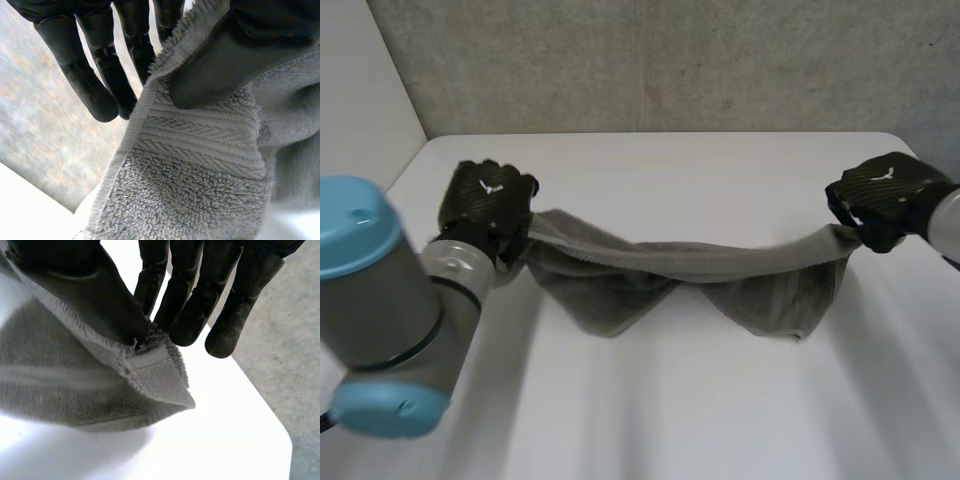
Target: Fold the towel.
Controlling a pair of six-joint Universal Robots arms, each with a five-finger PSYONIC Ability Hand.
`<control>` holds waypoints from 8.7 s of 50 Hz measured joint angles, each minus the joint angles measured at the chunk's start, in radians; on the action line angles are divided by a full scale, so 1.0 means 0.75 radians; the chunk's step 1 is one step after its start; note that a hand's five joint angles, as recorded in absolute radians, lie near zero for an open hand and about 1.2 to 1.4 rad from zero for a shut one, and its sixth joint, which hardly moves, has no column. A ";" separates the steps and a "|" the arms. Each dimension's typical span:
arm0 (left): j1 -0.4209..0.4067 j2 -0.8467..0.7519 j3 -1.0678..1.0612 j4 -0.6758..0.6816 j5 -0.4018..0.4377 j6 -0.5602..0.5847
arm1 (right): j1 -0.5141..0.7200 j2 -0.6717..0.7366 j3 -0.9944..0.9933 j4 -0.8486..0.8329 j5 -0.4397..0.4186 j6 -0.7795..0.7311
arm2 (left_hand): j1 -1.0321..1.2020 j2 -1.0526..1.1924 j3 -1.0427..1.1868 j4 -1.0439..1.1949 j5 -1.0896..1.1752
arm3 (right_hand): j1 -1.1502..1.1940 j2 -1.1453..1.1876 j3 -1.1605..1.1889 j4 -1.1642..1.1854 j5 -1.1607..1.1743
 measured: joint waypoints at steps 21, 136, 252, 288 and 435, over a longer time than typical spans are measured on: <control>0.049 -0.333 1.064 0.137 -0.023 0.142 | 0.236 0.205 -0.417 -1.220 0.323 0.192 | 0.028 0.000 0.004 0.000 0.013 | 0.000 0.051 0.000 0.000 0.024; 0.066 -0.309 -0.368 0.798 -0.002 0.290 | 0.132 0.263 0.647 -0.916 0.042 0.310 | 0.032 0.019 -0.001 0.005 -0.027 | -0.961 -0.885 -0.960 -0.967 -1.003; 0.064 -0.305 -0.367 0.799 -0.002 0.292 | 0.191 0.474 0.431 -0.963 0.113 0.381 | 0.032 0.021 0.001 0.005 -0.027 | -0.599 -0.476 -0.581 -0.618 -0.531; 0.071 -0.226 -0.420 0.947 -0.003 0.332 | 0.118 0.186 0.521 -1.004 0.137 0.422 | 0.032 0.027 0.002 0.005 -0.018 | 0.001 0.007 0.000 -0.004 0.012; 0.208 -0.305 -0.307 0.809 0.171 0.483 | 0.136 0.482 0.184 -0.705 0.178 0.003 | 0.031 0.039 0.012 0.005 0.070 | 0.012 0.032 -0.002 -0.007 0.029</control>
